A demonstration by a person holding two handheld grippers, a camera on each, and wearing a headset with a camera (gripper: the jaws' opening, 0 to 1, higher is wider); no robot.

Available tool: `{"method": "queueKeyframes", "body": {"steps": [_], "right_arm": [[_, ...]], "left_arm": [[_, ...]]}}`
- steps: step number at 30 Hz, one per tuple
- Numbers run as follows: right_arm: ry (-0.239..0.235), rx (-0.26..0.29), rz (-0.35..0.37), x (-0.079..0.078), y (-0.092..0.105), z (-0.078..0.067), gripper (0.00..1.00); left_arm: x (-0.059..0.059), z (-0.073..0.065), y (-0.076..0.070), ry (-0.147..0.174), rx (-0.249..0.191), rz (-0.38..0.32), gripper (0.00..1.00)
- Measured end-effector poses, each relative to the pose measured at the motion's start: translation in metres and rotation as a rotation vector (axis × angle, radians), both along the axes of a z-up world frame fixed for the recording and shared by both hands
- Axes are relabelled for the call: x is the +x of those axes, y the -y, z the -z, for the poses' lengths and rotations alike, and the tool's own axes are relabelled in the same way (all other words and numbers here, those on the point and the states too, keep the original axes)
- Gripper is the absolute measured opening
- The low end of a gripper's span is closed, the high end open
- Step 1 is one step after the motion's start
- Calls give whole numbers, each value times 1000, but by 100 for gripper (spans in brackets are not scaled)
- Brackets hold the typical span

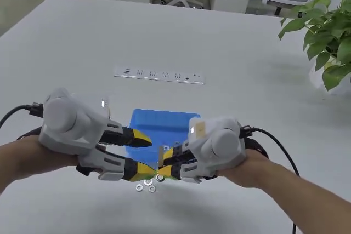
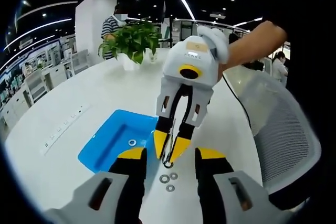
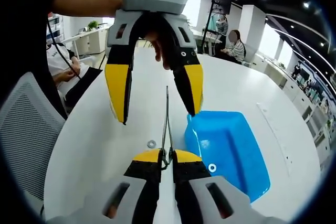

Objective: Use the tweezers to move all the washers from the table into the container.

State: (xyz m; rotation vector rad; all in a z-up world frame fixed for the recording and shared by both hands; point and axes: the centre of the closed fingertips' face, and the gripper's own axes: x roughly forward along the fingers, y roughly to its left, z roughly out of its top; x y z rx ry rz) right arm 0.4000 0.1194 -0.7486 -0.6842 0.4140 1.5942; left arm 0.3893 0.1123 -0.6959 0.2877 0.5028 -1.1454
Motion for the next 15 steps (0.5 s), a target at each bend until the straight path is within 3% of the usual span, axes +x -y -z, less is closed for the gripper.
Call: {"method": "queueKeyframes", "body": {"steps": [15], "right_arm": [[25,37,0,8,-3,-29,9]], "left_arm": [[-8,-4,-14,-5,-57,-113,69]]}}
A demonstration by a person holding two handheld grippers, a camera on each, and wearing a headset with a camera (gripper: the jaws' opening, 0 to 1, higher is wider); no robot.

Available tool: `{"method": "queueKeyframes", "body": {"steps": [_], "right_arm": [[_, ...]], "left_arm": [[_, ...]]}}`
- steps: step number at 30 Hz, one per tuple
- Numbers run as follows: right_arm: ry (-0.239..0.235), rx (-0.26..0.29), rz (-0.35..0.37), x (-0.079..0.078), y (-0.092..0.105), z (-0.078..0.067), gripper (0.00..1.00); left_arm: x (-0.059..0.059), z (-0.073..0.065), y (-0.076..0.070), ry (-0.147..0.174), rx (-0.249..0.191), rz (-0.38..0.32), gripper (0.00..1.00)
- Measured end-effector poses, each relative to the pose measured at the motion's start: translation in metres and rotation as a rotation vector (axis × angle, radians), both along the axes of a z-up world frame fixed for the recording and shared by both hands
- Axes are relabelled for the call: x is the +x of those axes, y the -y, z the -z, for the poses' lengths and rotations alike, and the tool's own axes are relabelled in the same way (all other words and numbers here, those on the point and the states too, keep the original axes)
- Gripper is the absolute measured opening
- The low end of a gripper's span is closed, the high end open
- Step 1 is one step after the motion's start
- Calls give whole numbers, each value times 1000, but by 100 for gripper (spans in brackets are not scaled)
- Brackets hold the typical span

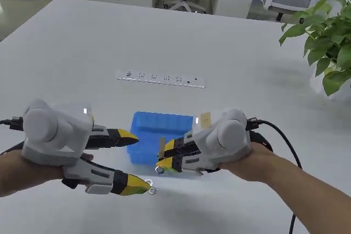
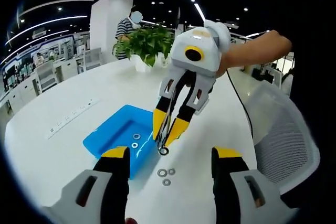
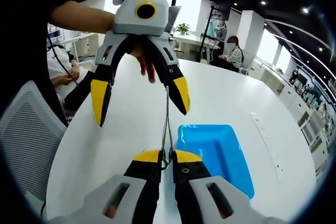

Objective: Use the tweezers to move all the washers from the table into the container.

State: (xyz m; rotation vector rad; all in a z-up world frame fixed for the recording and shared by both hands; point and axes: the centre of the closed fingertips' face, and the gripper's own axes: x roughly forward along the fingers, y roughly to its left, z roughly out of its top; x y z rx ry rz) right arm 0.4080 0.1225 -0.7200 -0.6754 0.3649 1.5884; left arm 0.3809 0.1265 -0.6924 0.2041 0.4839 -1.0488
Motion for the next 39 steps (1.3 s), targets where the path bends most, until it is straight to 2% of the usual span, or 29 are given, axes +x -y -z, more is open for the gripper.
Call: {"method": "queueKeyframes", "body": {"steps": [5,8,13,20,31,39], "right_arm": [[4,11,-3,4,-1,-8,9],[6,14,-6,7,-2,-11,9],[11,21,-8,13,-4,-16,9],[18,32,-7,23,-6,-20,9],[17,38,-3,39,-12,-13,9],[12,37,-4,47,-16,-4,9]], "left_arm": [[-3,0,-5,-12,-11,-31,76],[-3,-1,-7,-9,-12,-41,79],[-2,-6,-12,0,-18,-68,88],[-3,-11,-16,-3,-33,-91,96],[-5,-11,-23,-5,-45,-115,99],[-2,-13,-25,6,-50,-125,99]]}}
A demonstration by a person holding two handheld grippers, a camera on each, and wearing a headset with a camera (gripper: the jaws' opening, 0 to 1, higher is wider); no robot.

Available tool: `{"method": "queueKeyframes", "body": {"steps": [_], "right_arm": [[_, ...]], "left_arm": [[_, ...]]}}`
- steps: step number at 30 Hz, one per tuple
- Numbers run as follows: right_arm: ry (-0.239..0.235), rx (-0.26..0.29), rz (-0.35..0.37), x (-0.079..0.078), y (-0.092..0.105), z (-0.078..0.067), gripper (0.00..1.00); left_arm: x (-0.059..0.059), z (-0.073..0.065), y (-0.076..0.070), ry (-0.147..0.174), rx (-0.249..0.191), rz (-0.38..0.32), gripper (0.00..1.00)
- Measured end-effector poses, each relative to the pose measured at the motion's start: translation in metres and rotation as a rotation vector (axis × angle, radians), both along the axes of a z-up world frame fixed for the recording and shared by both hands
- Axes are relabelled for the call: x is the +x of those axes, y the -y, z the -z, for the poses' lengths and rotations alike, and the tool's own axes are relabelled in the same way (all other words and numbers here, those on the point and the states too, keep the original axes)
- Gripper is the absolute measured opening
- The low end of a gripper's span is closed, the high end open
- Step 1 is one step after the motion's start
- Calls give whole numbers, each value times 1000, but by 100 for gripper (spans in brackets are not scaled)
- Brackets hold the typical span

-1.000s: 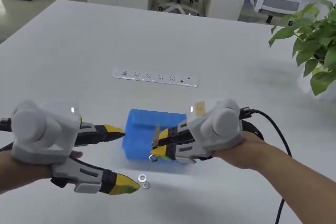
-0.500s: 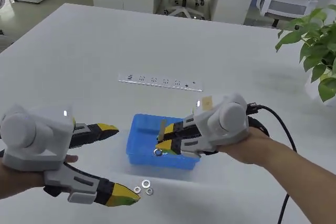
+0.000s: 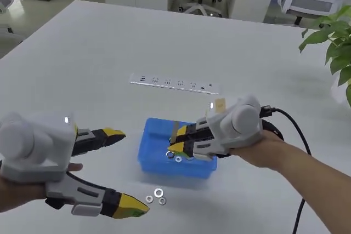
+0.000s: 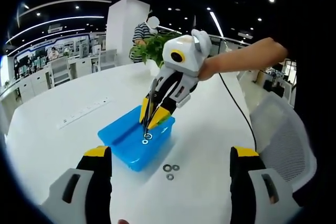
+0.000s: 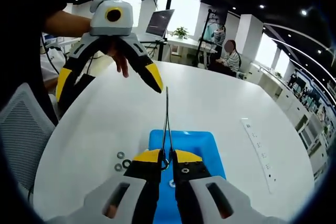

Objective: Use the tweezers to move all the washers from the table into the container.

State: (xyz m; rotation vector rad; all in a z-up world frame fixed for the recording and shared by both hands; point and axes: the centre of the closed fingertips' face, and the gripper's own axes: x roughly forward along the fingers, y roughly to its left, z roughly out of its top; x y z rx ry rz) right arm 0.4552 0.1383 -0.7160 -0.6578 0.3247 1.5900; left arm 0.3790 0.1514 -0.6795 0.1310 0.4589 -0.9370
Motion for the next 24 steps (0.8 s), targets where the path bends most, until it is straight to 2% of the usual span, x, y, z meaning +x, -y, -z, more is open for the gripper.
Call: {"method": "queueKeyframes", "body": {"steps": [15,24], "right_arm": [[-22,-14,5,12,-5,21,9],[-39,-26,0,14,-6,32,9]], "left_arm": [[8,1,-3,3,0,-5,99],[18,2,-2,6,3,-2,99]]}}
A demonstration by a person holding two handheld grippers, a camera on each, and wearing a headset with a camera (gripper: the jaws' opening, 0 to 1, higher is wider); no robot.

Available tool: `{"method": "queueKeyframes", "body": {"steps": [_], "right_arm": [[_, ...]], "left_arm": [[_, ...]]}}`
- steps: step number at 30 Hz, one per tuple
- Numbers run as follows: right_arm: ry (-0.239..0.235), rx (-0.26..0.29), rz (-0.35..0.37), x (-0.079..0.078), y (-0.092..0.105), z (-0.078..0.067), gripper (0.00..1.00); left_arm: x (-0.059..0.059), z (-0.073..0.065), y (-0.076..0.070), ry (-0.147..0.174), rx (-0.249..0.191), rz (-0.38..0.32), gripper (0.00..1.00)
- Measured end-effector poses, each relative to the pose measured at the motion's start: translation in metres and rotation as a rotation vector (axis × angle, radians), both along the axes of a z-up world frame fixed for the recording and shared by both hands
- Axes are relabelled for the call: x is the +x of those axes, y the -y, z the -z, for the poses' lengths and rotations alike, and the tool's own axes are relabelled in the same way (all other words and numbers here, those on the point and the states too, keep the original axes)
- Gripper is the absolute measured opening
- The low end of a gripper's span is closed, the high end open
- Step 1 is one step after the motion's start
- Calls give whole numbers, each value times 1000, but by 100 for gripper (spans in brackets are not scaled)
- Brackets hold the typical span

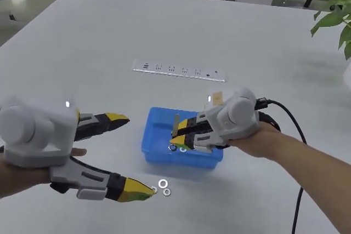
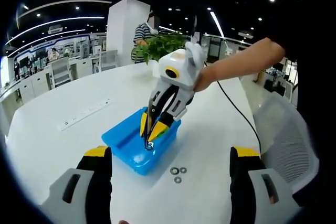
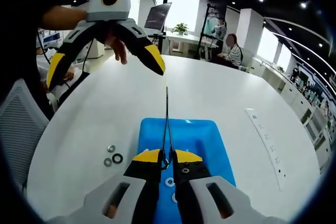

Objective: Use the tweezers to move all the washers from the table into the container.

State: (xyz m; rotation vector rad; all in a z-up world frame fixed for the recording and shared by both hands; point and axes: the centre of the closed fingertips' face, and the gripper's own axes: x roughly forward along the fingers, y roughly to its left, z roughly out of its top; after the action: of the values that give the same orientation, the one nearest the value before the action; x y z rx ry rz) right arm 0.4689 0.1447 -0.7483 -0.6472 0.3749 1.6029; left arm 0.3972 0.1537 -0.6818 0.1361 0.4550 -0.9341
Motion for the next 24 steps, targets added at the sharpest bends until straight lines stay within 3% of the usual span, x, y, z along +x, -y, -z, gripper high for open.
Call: {"method": "queueKeyframes", "body": {"steps": [8,14,24], "right_arm": [[-15,-6,-1,3,-2,9,9],[-22,-5,0,5,-3,11,9],[-29,-9,-8,4,-4,16,9]], "left_arm": [[13,1,3,6,2,7,94],[26,4,4,17,27,15,84],[46,8,8,42,72,41,52]]}}
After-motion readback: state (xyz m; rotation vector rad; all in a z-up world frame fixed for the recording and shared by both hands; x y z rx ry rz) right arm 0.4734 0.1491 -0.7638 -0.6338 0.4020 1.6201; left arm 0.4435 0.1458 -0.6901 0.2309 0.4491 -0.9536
